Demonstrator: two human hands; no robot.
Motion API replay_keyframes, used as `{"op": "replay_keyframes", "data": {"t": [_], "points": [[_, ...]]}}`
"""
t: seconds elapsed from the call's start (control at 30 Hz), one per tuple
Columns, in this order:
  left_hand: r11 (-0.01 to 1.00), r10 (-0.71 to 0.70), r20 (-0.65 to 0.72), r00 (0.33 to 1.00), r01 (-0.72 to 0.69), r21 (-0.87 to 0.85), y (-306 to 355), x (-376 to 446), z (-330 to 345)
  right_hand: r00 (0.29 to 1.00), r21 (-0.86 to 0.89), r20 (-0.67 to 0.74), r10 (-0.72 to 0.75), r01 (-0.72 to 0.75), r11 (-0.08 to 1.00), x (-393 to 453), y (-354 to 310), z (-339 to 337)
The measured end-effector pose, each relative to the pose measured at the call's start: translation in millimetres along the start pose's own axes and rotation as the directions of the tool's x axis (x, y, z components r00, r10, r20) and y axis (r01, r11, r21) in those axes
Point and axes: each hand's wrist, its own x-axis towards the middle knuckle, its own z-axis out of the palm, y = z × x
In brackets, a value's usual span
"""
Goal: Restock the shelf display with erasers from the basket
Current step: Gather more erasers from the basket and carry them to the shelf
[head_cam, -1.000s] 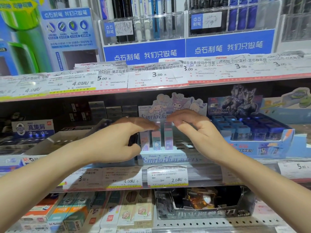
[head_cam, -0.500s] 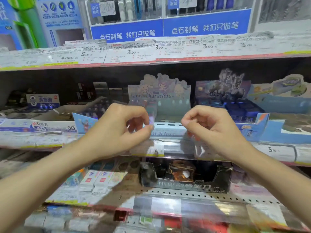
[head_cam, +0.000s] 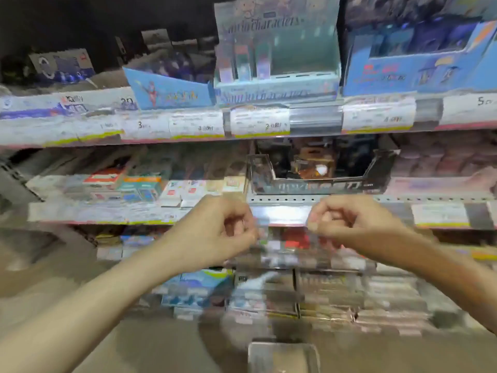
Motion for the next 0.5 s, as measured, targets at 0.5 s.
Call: {"op": "replay_keyframes", "data": {"t": [0.5], "points": [[0.907, -0.413, 0.356, 0.838, 0.416, 0.072, -194, -105, 196, 0.827, -0.086, 0.094, 0.555, -0.548, 0.832, -80, 241, 167]]}}
